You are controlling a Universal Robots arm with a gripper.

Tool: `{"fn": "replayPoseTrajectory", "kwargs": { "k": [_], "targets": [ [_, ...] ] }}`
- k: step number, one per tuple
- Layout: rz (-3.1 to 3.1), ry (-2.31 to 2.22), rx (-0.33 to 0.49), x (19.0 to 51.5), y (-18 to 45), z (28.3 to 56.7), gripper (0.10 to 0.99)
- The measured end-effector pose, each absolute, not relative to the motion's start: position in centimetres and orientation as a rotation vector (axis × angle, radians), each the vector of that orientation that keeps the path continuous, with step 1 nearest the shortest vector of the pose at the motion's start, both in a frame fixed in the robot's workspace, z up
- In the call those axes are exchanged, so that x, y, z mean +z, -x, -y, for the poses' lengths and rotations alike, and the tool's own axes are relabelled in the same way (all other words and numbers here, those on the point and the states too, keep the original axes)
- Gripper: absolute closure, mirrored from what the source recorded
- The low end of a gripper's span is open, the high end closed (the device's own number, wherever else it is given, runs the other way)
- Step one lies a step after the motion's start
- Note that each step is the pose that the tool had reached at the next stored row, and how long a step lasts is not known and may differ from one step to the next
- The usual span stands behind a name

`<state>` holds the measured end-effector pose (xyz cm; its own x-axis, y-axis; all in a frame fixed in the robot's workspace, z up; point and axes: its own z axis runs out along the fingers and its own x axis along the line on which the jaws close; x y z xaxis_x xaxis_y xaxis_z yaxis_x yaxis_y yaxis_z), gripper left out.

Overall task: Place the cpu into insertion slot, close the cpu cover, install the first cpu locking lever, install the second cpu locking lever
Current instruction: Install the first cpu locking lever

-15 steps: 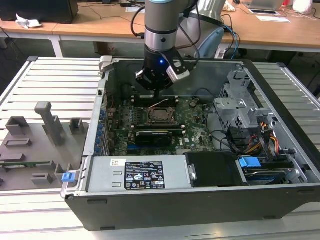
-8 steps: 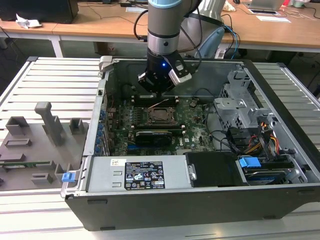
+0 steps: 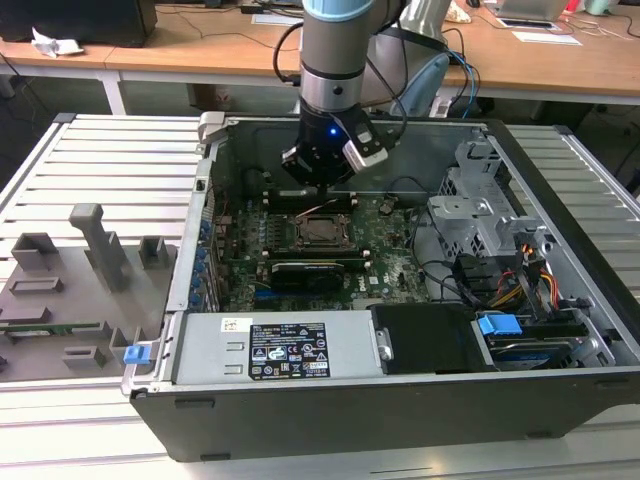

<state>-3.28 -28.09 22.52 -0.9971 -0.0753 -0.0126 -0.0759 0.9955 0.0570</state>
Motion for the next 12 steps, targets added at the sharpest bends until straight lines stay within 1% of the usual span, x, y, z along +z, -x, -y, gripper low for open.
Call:
{"fn": "replayPoseTrajectory", "kwargs": {
  "k": [12],
  "targets": [
    [-3.128, 0.118, 0.089, 21.8, 2.0, 27.9, 0.980]
  ]
}}
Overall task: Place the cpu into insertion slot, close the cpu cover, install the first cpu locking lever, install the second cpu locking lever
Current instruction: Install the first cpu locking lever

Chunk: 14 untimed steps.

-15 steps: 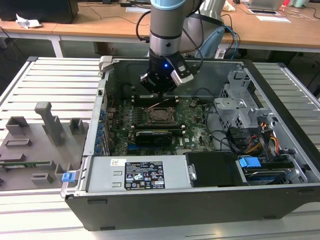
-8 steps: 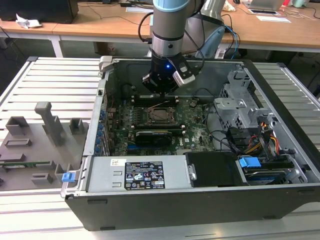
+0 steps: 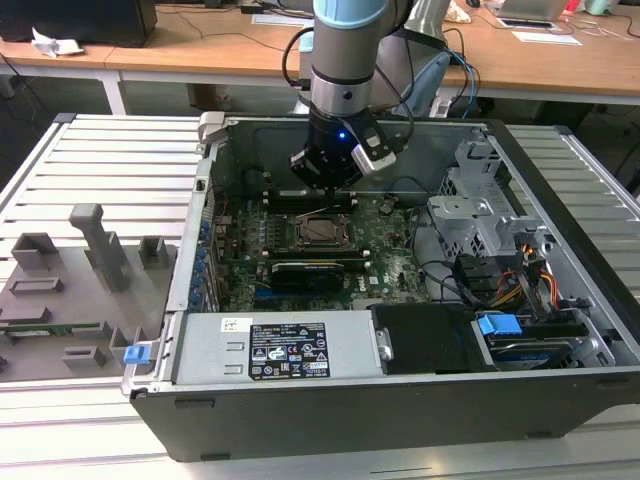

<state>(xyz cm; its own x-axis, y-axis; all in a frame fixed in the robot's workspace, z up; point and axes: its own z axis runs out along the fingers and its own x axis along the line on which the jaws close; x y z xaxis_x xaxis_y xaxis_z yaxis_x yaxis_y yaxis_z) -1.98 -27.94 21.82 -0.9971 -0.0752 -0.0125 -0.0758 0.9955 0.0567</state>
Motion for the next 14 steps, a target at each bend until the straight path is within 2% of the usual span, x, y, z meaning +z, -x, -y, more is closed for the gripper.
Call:
{"fn": "replayPoseTrajectory", "kwargs": {
  "k": [14],
  "targets": [
    [-3.129, 0.119, 0.080, 20.5, 1.7, 27.9, 0.980]
  ]
}}
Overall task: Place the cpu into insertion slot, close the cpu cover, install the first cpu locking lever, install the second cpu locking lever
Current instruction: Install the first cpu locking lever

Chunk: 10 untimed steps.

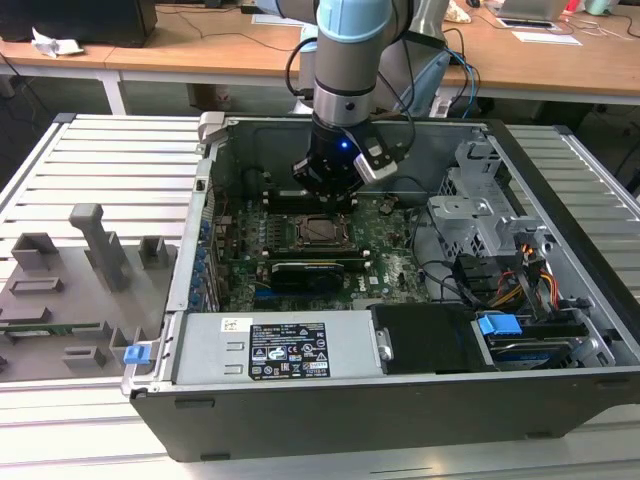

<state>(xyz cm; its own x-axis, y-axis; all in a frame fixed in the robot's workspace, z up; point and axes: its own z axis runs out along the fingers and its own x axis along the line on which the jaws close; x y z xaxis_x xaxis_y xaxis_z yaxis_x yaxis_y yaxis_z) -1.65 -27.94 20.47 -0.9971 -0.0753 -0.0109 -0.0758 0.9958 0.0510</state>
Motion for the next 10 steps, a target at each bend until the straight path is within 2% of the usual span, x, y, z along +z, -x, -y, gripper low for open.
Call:
{"fn": "replayPoseTrajectory", "kwargs": {
  "k": [10],
  "targets": [
    [-3.129, 0.118, 0.079, 20.33, 1.64, 27.94, 0.980]
  ]
}}
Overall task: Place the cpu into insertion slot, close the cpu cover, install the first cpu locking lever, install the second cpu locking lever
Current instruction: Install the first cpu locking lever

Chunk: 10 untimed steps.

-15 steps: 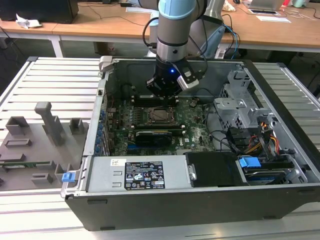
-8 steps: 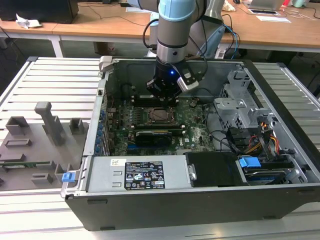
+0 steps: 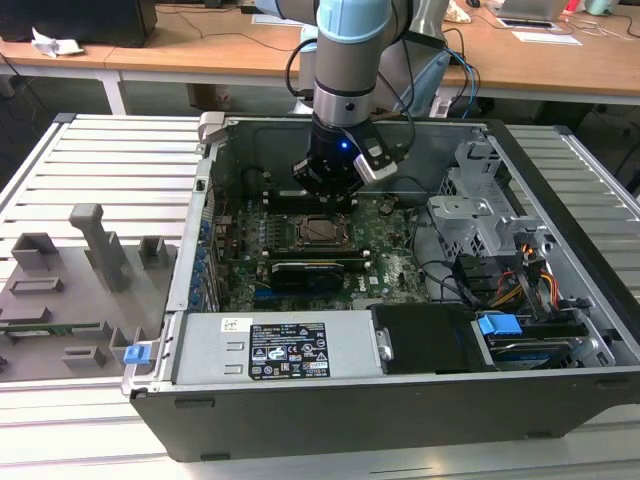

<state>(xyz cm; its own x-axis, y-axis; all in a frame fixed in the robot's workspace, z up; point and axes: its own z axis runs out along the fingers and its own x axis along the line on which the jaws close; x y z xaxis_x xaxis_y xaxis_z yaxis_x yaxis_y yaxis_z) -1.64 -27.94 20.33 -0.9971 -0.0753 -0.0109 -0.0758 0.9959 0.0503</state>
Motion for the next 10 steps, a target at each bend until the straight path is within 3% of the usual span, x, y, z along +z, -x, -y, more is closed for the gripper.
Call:
{"fn": "replayPoseTrajectory", "kwargs": {
  "k": [10],
  "targets": [
    [-3.129, 0.118, 0.074, 20.16, 1.62, 27.92, 0.980]
  ]
}}
